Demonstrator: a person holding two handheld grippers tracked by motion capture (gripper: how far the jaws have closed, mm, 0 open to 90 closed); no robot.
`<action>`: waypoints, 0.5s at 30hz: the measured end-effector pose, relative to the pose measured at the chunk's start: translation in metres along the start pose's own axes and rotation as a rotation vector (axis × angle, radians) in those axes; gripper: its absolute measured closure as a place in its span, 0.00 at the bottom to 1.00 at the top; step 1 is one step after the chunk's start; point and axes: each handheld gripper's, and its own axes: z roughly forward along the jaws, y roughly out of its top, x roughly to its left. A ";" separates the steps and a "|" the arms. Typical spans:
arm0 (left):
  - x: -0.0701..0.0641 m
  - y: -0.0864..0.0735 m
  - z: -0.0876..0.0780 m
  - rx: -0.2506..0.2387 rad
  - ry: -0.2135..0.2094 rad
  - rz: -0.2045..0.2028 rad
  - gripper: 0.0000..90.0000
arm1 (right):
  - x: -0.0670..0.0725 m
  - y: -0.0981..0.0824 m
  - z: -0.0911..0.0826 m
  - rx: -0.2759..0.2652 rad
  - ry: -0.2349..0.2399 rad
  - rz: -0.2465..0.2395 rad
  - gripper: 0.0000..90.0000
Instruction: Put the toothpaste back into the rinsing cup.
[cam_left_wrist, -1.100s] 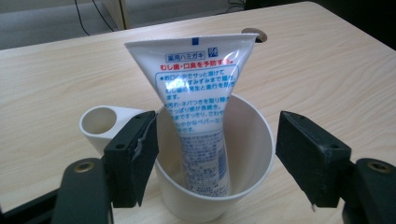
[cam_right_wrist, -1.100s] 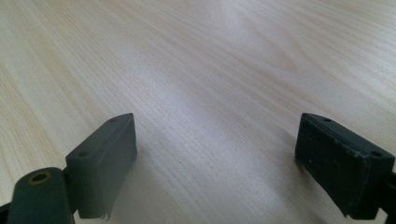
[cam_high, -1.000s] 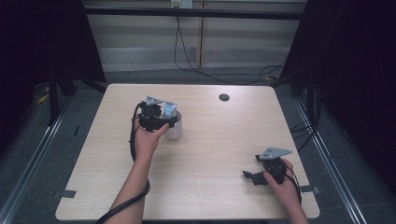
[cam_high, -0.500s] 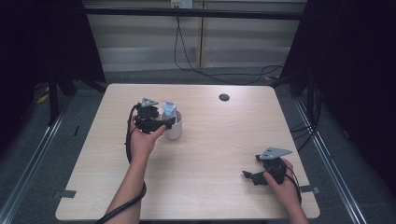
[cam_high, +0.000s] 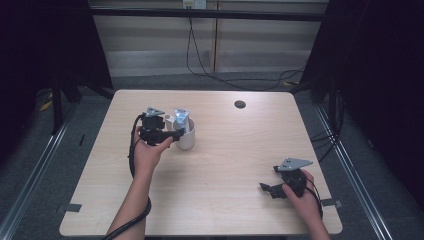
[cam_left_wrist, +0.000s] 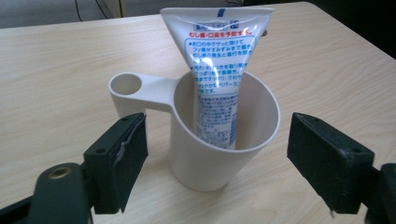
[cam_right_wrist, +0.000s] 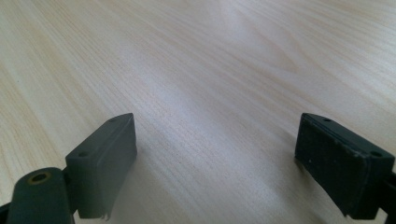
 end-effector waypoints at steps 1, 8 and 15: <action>0.001 -0.001 -0.001 0.002 0.000 0.001 0.21 | 0.000 0.000 0.000 0.000 0.000 0.001 0.14; 0.008 -0.006 -0.008 -0.005 0.007 -0.008 0.19 | 0.000 0.000 0.000 0.000 0.002 0.000 0.14; 0.015 -0.013 -0.011 -0.010 0.003 -0.020 0.17 | 0.000 0.000 0.000 -0.001 0.002 0.001 0.14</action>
